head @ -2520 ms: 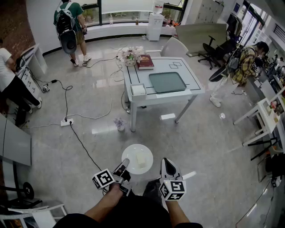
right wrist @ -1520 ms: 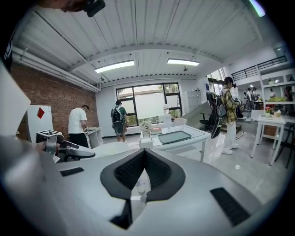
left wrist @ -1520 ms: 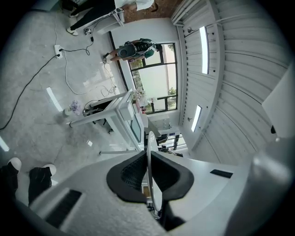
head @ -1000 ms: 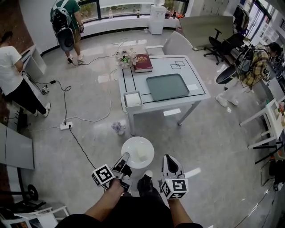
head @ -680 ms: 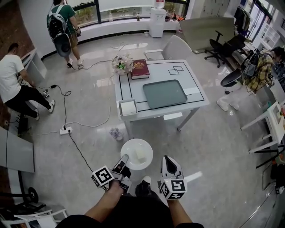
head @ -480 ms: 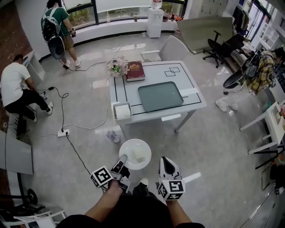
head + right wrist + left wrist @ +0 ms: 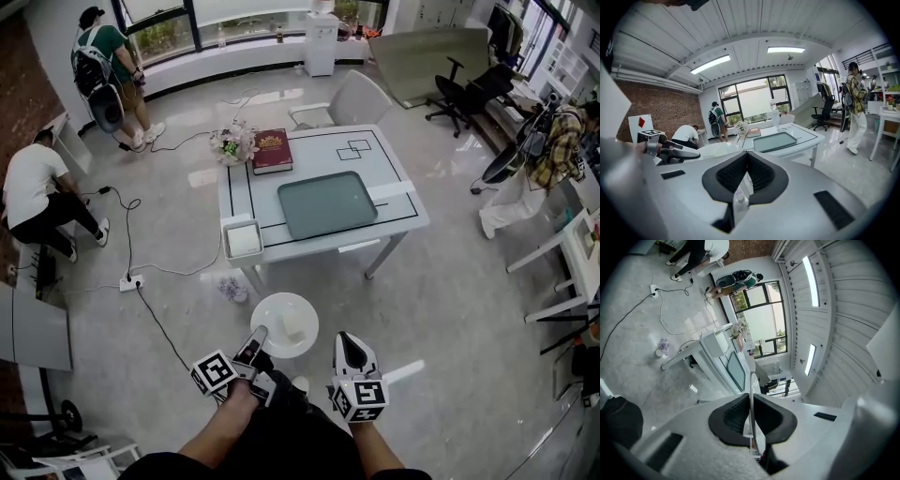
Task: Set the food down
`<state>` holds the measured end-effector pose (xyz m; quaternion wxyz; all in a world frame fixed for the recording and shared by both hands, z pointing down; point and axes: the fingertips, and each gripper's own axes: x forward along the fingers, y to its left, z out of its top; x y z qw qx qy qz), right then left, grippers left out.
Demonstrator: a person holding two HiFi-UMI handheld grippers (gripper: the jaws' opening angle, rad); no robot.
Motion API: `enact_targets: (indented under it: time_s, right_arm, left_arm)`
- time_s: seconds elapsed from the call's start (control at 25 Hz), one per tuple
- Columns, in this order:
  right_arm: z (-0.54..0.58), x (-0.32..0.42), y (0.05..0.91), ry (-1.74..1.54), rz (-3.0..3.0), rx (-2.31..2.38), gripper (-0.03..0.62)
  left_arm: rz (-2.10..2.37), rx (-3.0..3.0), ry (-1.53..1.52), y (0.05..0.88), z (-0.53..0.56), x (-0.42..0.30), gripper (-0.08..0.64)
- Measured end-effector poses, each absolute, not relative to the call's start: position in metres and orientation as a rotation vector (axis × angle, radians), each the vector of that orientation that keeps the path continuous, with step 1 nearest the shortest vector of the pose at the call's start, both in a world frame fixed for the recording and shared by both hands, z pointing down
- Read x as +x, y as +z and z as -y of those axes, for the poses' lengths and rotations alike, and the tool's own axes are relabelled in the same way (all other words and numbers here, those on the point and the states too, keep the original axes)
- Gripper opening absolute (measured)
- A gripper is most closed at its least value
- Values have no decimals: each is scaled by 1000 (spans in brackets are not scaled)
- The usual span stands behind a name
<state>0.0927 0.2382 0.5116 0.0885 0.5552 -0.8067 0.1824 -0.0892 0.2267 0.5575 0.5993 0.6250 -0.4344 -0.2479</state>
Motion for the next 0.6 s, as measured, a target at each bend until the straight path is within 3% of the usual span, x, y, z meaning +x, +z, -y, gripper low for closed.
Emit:
enact_targets:
  time_s: [0.6]
  right_arm:
    - [-203, 104, 523, 553, 2374, 1673, 8]
  left_arm:
    - [987, 1449, -574, 564, -189, -77, 20]
